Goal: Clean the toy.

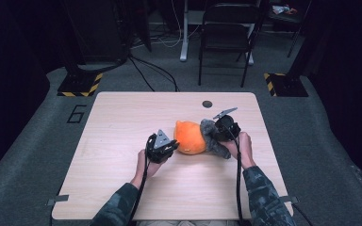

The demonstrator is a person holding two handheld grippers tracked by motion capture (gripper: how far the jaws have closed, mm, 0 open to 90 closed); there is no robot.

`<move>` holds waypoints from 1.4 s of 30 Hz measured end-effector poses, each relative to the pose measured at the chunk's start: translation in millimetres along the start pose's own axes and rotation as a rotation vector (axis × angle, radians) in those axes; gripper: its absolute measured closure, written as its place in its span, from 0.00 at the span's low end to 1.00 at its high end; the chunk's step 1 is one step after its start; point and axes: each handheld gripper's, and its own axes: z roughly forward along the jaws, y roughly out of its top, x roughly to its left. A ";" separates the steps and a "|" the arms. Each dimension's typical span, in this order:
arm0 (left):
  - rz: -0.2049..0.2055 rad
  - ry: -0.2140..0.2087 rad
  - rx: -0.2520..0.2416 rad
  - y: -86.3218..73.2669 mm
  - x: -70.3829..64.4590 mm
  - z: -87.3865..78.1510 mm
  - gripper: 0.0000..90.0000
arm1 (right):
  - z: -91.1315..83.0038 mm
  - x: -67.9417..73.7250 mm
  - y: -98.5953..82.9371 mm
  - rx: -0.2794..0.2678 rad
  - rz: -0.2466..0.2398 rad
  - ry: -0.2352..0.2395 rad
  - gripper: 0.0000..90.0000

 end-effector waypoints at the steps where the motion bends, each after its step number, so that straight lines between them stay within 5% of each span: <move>1: -0.001 0.005 -0.006 -0.3 -0.2 0.6 0.89 | 1.2 -2.8 -1.5 0.011 0.006 -0.002 0.77; 7: -0.011 0.006 0.001 -1.8 2.8 0.8 0.89 | 9.1 -16.6 -8.9 0.065 0.052 -0.034 0.78; 12: -0.011 0.010 -0.001 -1.4 1.6 0.8 0.89 | -7.4 -18.8 -3.9 -0.027 0.069 0.000 0.79; 18: -0.010 0.013 -0.005 -0.8 -0.1 1.1 0.89 | -36.8 10.8 16.4 -0.185 0.014 0.091 0.79; 23: 0.004 0.011 -0.011 0.9 -3.1 1.0 0.89 | -41.9 43.0 27.1 -0.228 -0.063 0.124 0.79; 34: -0.004 0.013 -0.010 -0.8 -2.5 1.1 0.89 | -16.7 64.4 30.5 -0.180 -0.124 0.144 0.78; 42: -0.004 0.012 -0.010 -0.9 -2.5 1.0 0.89 | -10.1 64.3 27.2 -0.138 -0.163 0.064 0.78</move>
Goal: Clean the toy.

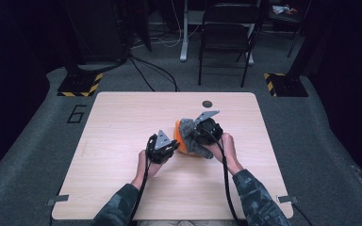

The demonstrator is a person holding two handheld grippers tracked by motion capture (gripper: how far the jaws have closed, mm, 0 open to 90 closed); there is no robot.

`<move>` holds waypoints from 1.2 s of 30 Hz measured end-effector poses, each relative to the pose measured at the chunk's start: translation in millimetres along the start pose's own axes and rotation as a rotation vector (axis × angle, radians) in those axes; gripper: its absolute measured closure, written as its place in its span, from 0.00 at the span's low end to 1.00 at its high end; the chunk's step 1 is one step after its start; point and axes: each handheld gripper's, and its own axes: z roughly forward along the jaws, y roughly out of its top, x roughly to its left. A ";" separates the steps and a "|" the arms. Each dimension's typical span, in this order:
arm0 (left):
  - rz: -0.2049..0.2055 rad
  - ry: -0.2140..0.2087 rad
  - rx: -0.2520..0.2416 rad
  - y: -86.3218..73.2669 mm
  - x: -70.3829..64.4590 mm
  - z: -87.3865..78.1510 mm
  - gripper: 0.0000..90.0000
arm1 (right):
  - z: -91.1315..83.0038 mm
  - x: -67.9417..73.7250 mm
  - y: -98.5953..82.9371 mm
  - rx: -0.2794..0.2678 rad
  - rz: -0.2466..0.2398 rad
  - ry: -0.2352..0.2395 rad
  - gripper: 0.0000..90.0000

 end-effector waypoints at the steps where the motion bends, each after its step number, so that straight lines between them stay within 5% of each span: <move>1: 0.000 -0.001 0.001 -0.1 0.5 -0.1 0.89 | -0.4 -2.5 -0.9 -0.003 -0.006 -0.011 0.78; 7: 0.000 -0.005 -0.002 -0.2 1.0 0.7 0.90 | -0.9 -19.5 -9.3 0.018 0.062 -0.013 0.78; 25: -0.004 -0.014 0.000 -1.2 3.8 1.3 0.89 | 1.6 -53.1 -29.0 0.109 0.150 -0.034 0.78; 36: -0.008 -0.006 0.003 -2.2 5.0 1.9 0.89 | 23.0 -71.1 -54.2 0.236 0.218 -0.085 0.78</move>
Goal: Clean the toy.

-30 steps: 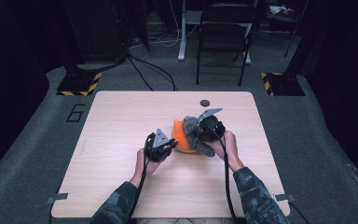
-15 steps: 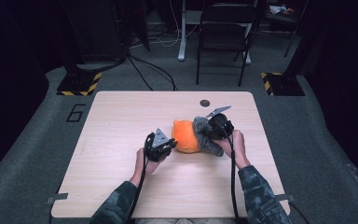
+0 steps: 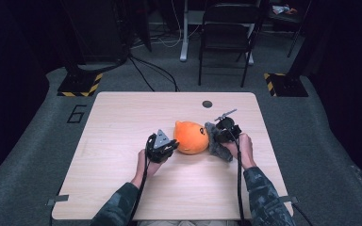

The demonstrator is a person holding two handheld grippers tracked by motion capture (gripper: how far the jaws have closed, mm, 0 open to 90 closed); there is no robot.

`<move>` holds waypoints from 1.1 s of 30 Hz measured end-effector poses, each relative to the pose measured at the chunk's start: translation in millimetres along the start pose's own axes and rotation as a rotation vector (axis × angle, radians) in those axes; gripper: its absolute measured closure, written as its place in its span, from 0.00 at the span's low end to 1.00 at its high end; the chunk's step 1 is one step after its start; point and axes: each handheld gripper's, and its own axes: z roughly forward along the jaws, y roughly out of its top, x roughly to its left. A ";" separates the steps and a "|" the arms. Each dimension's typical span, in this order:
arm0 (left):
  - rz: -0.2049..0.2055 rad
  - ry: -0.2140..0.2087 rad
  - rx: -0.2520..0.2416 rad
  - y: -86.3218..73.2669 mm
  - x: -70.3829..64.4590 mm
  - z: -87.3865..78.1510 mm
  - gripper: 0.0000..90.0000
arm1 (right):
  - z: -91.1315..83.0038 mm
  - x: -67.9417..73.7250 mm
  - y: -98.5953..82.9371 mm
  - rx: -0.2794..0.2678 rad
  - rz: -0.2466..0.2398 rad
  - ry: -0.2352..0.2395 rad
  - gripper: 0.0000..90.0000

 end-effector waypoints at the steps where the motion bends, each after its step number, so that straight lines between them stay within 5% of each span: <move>1: 0.000 0.002 0.000 -0.2 0.3 0.0 0.89 | 1.6 -1.6 -0.9 0.007 0.003 0.007 0.78; 4: -0.001 0.004 0.004 -0.5 1.3 -0.2 0.89 | -3.6 -3.9 -0.4 -0.007 0.002 -0.024 0.79; 7: -0.006 0.000 0.002 -0.8 1.7 -0.1 0.89 | -21.0 -3.2 4.1 -0.081 -0.015 -0.039 0.79; 14: -0.004 0.005 0.002 -0.5 0.8 -0.2 0.89 | -62.3 19.5 19.0 -0.286 -0.044 0.089 0.79; 17: -0.004 0.005 0.002 -0.5 0.8 -0.3 0.89 | -53.6 32.5 21.8 -0.270 -0.070 0.131 0.79; 22: -0.009 -0.005 0.000 -1.4 1.4 0.0 0.85 | -26.4 41.2 19.2 -0.191 -0.108 0.088 0.78; 27: 0.017 0.019 0.065 -2.0 0.0 3.8 0.61 | -24.7 40.5 17.0 -0.184 -0.105 0.075 0.78; 33: 0.034 0.020 0.075 -3.8 -3.1 11.3 0.46 | -23.0 42.3 17.0 -0.184 -0.099 0.069 0.78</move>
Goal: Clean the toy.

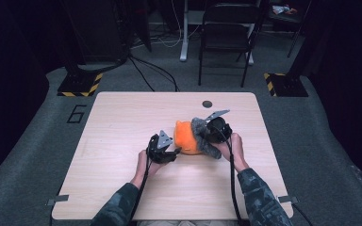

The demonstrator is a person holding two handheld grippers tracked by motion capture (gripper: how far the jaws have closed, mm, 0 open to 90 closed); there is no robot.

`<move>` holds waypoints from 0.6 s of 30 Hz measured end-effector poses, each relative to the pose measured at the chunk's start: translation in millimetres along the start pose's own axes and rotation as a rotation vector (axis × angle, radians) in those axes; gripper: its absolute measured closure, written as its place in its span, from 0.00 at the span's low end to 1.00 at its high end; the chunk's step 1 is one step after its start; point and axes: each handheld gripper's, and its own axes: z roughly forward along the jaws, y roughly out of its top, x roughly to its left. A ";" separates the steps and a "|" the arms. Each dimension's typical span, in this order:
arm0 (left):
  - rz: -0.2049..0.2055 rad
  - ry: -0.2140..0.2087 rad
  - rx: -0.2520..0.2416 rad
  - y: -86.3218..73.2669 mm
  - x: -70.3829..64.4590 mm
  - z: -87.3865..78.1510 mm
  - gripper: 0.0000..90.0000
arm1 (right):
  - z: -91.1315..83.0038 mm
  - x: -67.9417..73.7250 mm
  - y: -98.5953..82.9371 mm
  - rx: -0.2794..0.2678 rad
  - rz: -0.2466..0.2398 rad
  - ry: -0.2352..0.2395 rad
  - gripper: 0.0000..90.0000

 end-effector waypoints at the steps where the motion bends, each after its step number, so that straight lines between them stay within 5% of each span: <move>1: 0.000 0.001 0.002 -0.8 -1.4 2.3 0.44 | 0.1 0.0 0.0 0.000 0.000 0.003 0.78; 5: 0.020 0.006 -0.006 -2.9 -6.6 8.6 0.50 | 0.7 0.3 -0.2 -0.001 -0.009 0.009 0.78; 12: -0.010 0.005 -0.031 -3.2 -9.1 9.5 0.77 | -1.5 1.6 -0.6 -0.003 -0.011 0.000 0.78; 18: -0.041 -0.031 -0.041 2.1 -8.0 3.9 0.84 | -12.6 -1.8 3.6 -0.018 0.003 0.008 0.78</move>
